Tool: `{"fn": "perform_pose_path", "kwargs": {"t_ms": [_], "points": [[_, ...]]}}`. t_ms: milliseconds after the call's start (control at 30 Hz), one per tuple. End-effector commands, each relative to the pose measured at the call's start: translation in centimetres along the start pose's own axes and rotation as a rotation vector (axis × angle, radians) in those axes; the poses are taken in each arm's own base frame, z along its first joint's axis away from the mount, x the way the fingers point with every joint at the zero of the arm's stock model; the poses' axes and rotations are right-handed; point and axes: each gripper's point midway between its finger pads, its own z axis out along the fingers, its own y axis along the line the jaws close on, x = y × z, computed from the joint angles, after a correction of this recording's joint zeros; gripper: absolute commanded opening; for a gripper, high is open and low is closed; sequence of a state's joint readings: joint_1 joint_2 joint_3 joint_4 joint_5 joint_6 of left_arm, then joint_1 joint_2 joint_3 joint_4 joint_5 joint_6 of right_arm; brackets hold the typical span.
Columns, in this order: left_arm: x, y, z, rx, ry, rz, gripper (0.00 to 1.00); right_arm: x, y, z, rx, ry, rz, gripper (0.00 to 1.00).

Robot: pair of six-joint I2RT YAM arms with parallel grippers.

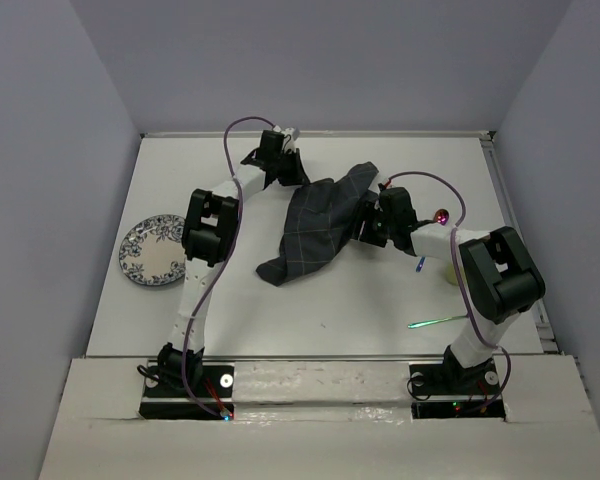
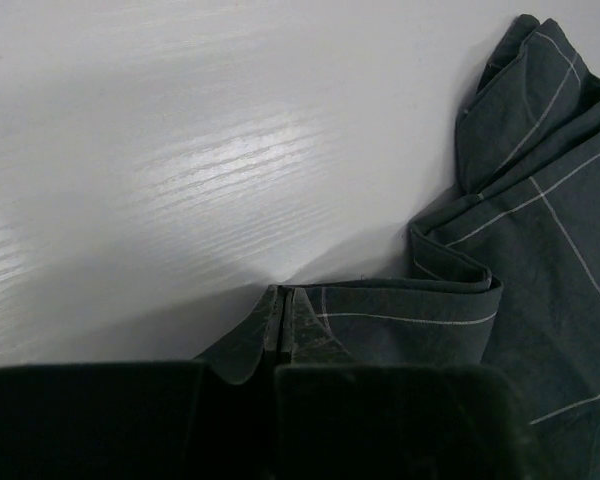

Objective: Set the dinner table for one person

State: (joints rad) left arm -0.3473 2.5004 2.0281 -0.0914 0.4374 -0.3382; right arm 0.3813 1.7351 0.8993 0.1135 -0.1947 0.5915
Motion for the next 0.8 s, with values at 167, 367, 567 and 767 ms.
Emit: {"fn": "perform_pose_path", "kwargs": {"t_ms": [167, 367, 567, 767], "points": [[-6.8, -5.7, -6.3, 0.071, -0.194, 0.035, 0.0, -2.4, 1.1, 1.4, -0.019, -0.063, -0.038, 0.56], [-7.7, -6.7, -8.8, 0.072, -0.274, 0.014, 0.0, -2.6, 0.6, 2.8, 0.002, -0.06, -0.029, 0.45], [-8.3, -7.2, -10.8, 0.062, -0.331, 0.011, 0.0, -4.5, 1.1, 3.1, 0.01, -0.116, -0.041, 0.0], [-9.2, -10.7, -14.8, 0.172, -0.406, -0.038, 0.0, -6.7, 3.2, -2.0, -0.039, -0.232, -0.077, 0.0]]}}
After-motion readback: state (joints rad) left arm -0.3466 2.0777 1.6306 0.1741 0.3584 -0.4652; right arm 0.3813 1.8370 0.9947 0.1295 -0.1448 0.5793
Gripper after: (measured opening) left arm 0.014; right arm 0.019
